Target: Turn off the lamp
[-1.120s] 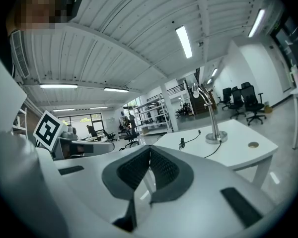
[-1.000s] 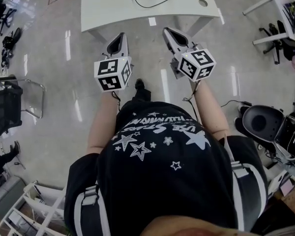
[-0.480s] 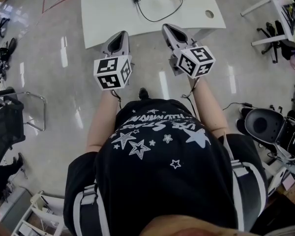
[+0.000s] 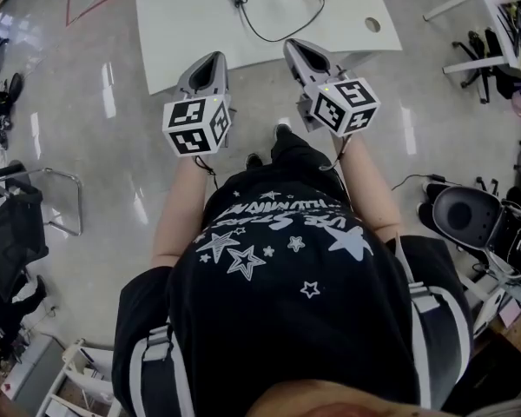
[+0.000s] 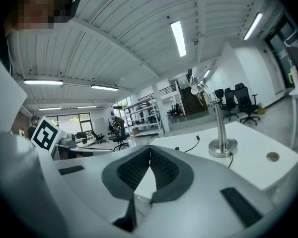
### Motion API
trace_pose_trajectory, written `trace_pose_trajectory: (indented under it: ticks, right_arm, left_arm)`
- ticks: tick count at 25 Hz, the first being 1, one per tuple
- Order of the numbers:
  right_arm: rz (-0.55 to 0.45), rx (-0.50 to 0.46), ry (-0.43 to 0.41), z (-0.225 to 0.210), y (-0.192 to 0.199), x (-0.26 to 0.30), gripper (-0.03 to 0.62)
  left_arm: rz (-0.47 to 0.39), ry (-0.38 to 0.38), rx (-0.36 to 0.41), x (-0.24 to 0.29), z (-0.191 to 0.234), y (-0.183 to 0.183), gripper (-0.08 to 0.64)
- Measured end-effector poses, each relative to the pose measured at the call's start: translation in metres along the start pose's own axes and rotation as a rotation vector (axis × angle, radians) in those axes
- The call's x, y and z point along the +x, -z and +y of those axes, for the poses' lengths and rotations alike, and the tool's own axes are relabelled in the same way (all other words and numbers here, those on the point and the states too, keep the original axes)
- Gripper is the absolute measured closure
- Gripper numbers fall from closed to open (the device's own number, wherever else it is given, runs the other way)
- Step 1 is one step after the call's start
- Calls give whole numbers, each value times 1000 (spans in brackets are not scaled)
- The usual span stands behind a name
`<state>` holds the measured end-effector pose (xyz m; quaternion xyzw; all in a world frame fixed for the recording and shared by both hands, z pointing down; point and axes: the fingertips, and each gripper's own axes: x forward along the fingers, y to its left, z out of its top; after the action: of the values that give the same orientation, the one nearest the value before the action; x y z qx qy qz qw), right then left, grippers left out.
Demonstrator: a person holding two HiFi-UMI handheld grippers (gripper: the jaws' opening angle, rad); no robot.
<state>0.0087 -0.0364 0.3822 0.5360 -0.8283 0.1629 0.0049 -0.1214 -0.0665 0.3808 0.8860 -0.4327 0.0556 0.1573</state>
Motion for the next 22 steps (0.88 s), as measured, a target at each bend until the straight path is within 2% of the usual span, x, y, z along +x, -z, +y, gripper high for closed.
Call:
trace_pose_trajectory:
  ticks: [6,12,22]
  right_arm:
    - [4,-8,-41,-29,-11,17,586]
    - [-1,-11,-94,-50,-31,60,586]
    - [45,-13,-165,-112,-45,116,586]
  left_arm:
    - [-12,-37,-3,28,-5,-5,551]
    - [-6,-79,0,61,11,-17,551]
    - [33,-128,-21,145,21,-20,551]
